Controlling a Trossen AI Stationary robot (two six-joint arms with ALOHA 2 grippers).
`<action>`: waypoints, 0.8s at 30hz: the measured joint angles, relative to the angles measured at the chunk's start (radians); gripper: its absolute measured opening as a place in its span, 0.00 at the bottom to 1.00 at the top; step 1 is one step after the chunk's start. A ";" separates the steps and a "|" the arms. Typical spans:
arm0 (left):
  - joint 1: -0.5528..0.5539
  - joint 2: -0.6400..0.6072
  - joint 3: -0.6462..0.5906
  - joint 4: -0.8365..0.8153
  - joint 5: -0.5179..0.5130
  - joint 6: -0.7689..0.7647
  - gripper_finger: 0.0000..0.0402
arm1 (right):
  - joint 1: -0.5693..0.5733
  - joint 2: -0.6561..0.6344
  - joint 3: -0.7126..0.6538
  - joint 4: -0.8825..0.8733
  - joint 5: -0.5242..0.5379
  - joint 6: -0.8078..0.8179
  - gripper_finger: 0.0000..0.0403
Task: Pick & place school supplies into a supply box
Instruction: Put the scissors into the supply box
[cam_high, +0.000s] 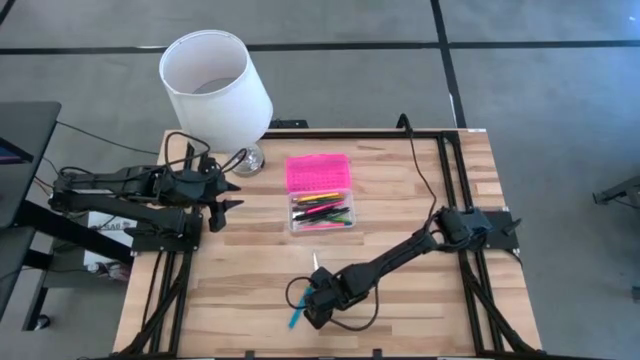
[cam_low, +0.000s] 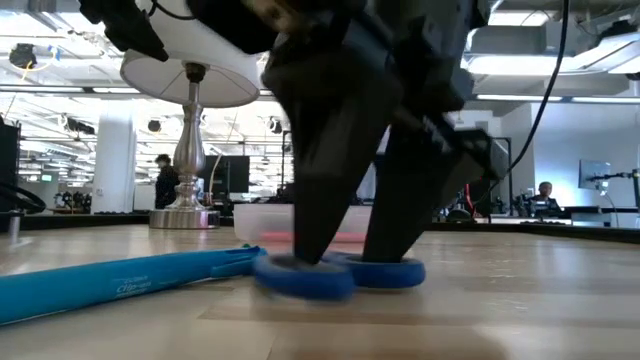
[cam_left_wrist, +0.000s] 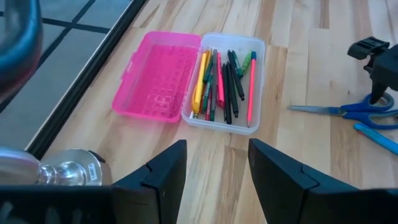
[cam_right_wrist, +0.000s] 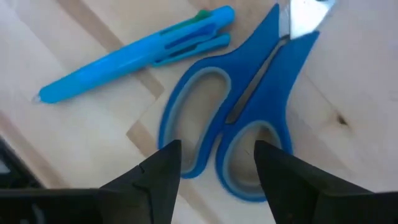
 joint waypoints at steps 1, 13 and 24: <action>0.000 0.000 0.000 0.000 -0.002 0.005 0.42 | 0.001 0.004 0.001 -0.004 0.005 0.009 0.49; 0.000 0.000 0.000 -0.001 -0.004 0.010 0.42 | -0.002 0.015 0.004 -0.144 -0.041 0.084 0.38; 0.000 0.000 0.000 -0.001 -0.004 0.009 0.42 | -0.001 0.017 0.001 -0.243 -0.053 0.087 0.22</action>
